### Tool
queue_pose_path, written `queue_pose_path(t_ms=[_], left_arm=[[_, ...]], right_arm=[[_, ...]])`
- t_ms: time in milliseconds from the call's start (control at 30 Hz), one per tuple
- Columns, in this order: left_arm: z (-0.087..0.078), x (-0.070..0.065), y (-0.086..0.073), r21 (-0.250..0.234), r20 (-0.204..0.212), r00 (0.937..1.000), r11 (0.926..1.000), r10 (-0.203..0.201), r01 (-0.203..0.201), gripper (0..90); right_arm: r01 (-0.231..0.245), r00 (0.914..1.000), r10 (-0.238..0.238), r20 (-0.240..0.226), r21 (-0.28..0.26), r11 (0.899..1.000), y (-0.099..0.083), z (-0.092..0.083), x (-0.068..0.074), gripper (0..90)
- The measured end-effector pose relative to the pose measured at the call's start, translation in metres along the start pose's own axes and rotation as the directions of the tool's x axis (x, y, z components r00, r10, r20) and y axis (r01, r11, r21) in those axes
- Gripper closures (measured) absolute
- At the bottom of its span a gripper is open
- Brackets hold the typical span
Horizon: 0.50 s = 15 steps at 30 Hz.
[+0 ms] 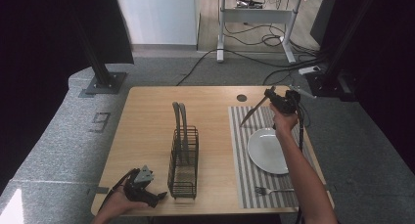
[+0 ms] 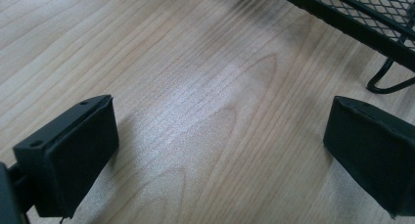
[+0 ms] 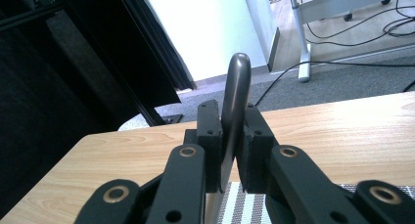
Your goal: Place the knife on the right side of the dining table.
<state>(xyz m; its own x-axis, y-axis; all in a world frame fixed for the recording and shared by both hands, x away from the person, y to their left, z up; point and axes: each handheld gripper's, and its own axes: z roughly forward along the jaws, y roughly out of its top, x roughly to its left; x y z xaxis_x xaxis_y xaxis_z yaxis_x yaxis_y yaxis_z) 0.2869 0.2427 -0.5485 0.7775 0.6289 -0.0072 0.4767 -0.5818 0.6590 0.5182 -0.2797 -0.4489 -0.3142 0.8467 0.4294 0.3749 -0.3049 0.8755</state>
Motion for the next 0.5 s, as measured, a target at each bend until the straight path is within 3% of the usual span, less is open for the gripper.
queue_pose_path(t_ms=[233, 500], left_arm=[[0.0, 0.0, 0.0, 0.0, -0.001, 1.0, 1.0, 0.0, 0.0, 0.0], [0.0, 0.0, 0.0, 0.0, -0.001, 1.0, 1.0, 0.0, 0.0, 0.0]], right_arm=[[0.005, 0.9999, -0.005, 0.01, -0.01, 1.0, -0.002, -0.002, -0.007, 80.4], [-0.022, 0.9992, 0.022, 0.033, -0.006, 1.0, -0.007, -0.007, -0.024, 78.6]])
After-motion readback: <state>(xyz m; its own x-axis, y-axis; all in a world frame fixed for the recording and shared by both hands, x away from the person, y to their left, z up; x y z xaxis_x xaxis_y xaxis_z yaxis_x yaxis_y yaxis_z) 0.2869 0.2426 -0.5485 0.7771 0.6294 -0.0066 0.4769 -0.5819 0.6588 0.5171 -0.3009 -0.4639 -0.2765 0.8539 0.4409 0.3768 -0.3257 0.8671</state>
